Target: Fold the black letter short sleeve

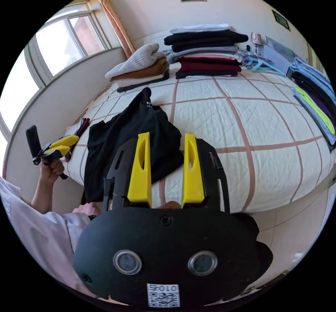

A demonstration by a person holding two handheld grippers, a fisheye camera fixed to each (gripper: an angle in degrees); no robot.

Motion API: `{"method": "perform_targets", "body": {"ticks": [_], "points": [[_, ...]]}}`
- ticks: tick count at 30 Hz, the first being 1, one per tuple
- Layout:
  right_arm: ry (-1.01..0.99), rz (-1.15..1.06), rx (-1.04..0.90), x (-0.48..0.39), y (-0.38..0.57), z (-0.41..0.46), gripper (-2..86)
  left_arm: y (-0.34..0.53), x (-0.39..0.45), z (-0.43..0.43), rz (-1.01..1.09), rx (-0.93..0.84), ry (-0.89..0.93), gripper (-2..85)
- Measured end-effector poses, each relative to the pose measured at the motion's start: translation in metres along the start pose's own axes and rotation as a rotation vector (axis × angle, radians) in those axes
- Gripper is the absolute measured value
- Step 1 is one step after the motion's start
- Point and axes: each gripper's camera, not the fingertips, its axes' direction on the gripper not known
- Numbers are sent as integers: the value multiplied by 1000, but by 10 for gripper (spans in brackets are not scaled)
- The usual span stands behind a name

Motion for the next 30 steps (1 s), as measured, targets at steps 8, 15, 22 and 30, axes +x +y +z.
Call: {"method": "perform_targets", "body": {"ticks": [8, 15, 22, 30], "points": [[-140, -173, 114, -57, -19, -37, 30, 23, -31, 2, -161, 26, 122, 167], [-264, -888, 73, -199, 22, -56, 20, 48, -56, -1, -284, 40, 278, 176], [-281, -1036, -10, -247, 31, -41, 42, 87, -66, 11, -339, -76, 109, 100], [138, -413, -47, -102, -35, -30, 133, 126, -115, -47, -393, 81, 124, 82]]}}
